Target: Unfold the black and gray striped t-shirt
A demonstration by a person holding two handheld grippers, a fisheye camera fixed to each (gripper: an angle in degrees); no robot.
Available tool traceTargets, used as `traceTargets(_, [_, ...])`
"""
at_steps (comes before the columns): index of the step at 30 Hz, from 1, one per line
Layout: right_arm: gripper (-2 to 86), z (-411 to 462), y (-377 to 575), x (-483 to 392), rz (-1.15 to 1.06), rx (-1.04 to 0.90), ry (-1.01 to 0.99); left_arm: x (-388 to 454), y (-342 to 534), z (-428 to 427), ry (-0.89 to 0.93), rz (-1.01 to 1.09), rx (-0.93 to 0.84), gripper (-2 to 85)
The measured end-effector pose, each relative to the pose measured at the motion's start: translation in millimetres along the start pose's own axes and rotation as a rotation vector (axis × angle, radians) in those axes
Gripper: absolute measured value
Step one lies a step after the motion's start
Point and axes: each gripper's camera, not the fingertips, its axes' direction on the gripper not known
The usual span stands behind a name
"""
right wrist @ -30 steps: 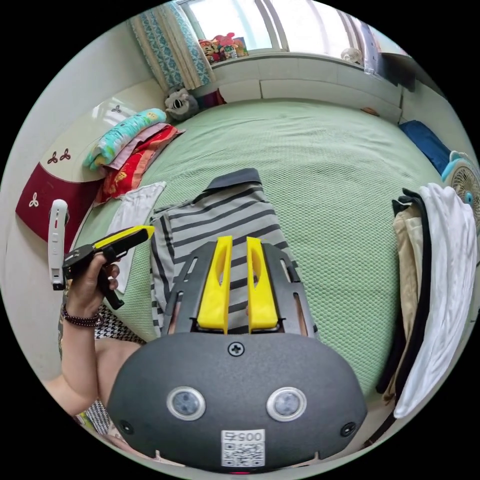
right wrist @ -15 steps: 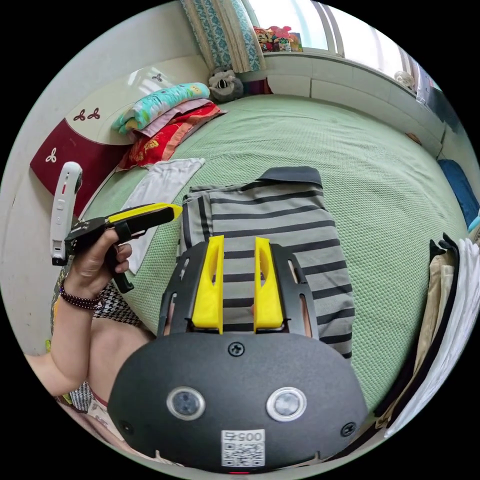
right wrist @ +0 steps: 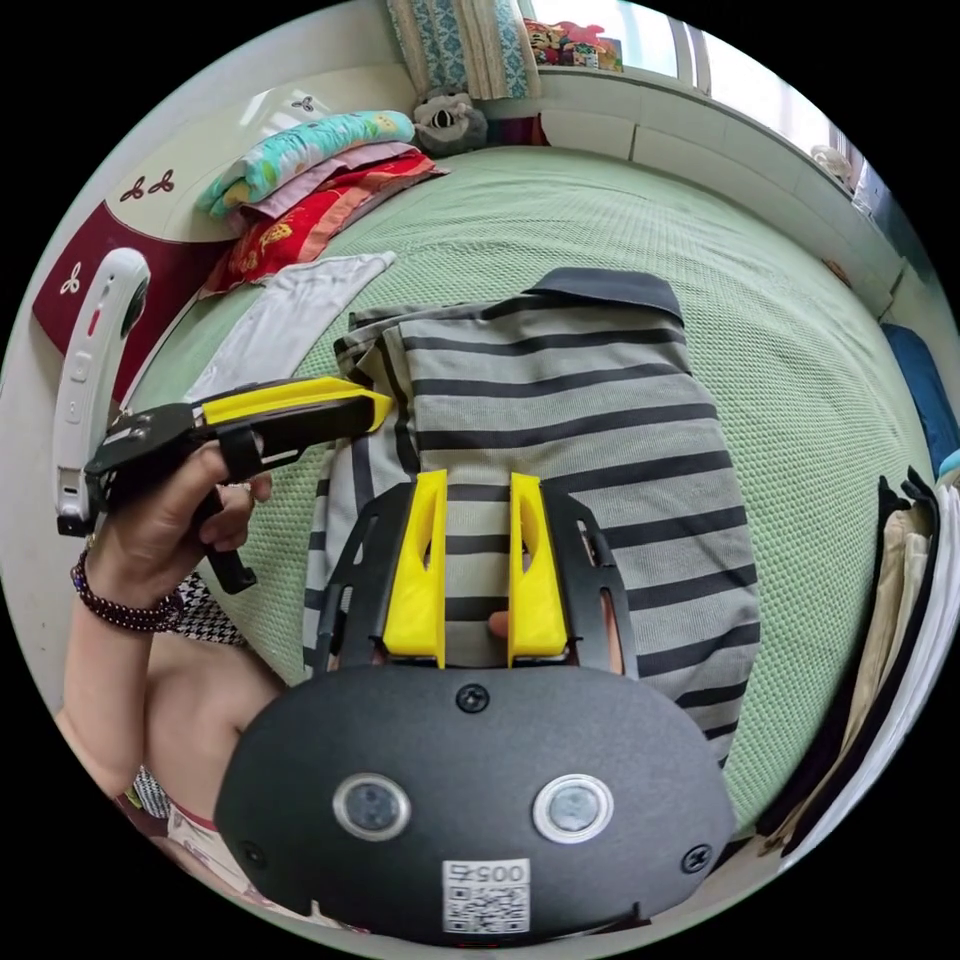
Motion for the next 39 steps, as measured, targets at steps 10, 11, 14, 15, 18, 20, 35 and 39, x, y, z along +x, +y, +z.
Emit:
traceTargets(10, [8.8,9,-3,-16,-0.009,0.011,0.060,3,-4,17,-0.055,-0.005,0.004,9.1])
traceTargets(11, [8.7,9,-3,-18,-0.014,0.012,0.068,3,-4,18,-0.058,-0.005,0.000,9.1])
traceTargets(14, [8.6,10,-4,-19,-0.014,0.014,0.068,0,-7,20,-0.057,-0.008,-0.008,9.0])
traceTargets(15, [8.6,10,-4,-19,-0.012,0.014,0.064,-1,-7,20,-0.055,-0.010,-0.009,9.0])
traceTargets(18, [8.5,11,-5,-21,-0.012,0.011,0.064,-5,-9,22,-0.044,-0.014,-0.017,8.9])
traceTargets(20, [8.3,11,-6,-23,-0.013,0.007,0.074,-9,-11,23,-0.033,-0.022,-0.021,8.7])
traceTargets(35, [4.5,4,-8,-33,-0.044,-0.036,0.155,-27,-20,20,0.007,-0.028,-0.040,6.5])
traceTargets(39, [4.8,-7,-7,-16,-0.033,-0.027,0.073,-42,-18,2,0.099,-0.035,-0.007,5.1])
